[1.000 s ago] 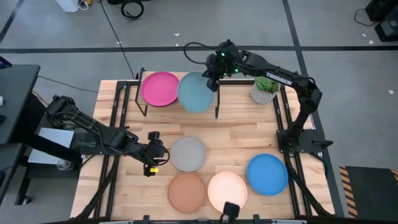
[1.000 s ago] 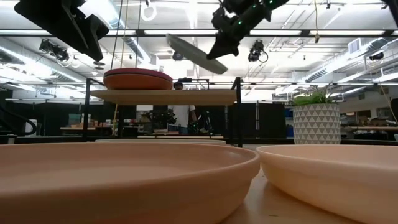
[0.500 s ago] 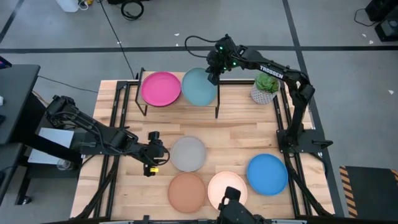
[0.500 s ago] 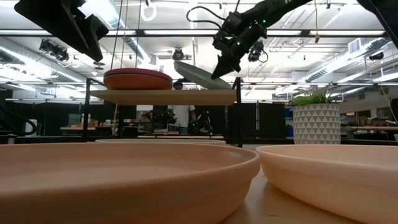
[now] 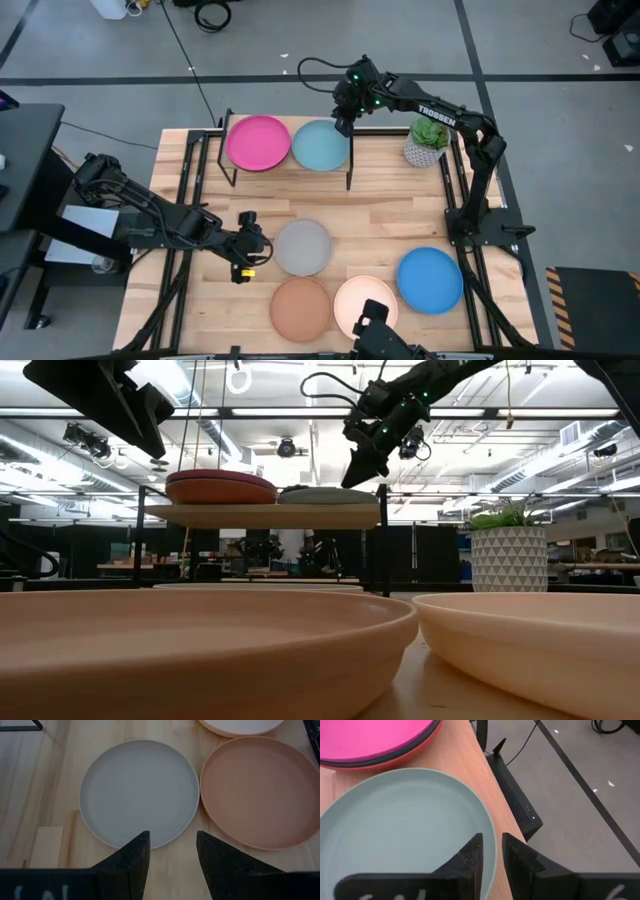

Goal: Place and stack plates onto a shelf
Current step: Stack the gray plate on the top of the light blue plate

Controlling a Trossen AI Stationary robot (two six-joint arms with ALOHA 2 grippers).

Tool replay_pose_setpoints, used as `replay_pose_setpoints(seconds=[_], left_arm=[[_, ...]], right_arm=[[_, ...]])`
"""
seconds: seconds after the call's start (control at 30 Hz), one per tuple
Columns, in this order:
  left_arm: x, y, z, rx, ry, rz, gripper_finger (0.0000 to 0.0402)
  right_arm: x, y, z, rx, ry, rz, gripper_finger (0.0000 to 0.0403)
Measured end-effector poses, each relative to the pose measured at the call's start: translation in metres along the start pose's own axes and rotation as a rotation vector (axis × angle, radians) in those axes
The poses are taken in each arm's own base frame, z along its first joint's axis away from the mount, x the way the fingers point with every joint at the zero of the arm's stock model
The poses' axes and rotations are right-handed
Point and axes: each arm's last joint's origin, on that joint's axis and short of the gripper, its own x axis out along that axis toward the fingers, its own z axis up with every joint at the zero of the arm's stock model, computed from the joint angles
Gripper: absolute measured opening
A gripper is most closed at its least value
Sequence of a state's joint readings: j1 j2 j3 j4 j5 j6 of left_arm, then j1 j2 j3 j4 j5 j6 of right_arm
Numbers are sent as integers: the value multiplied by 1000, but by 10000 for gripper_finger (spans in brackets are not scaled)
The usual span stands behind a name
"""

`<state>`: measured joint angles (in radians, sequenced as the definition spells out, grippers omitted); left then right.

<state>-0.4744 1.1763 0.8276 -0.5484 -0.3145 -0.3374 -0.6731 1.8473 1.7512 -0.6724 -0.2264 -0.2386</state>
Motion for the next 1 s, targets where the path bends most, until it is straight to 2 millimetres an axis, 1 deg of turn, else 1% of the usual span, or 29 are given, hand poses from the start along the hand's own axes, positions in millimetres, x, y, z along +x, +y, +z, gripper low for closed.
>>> replay_pose_setpoints(seconds=[0.17,0.23,0.3,0.4,0.47,0.57,0.7,0.87,0.93,1.0], left_arm=[[0,0,0,6,0,0,169],[0,0,0,8,0,0,169],[0,0,0,8,-2,4,169],[0,0,0,9,-2,5,169],[0,0,0,9,-2,6,169],[0,0,0,9,-4,10,169],[0,1,0,9,-7,22,169],[0,1,-1,10,0,24,169],[0,2,-3,-7,22,32,169],[0,2,-6,-30,55,32,169]], right_arm=[[0,0,1,-2,-8,-2,85],[-3,1,2,-5,-15,-2,85],[-12,7,6,-16,-36,2,85],[-34,26,16,-57,-93,24,85],[-44,43,21,-91,-122,53,85],[-52,77,25,-146,-124,120,85],[-51,133,21,-251,-63,241,85],[-38,205,-5,-428,7,367,85],[-35,229,-17,-470,24,396,85],[-31,247,-31,-510,53,392,84]])
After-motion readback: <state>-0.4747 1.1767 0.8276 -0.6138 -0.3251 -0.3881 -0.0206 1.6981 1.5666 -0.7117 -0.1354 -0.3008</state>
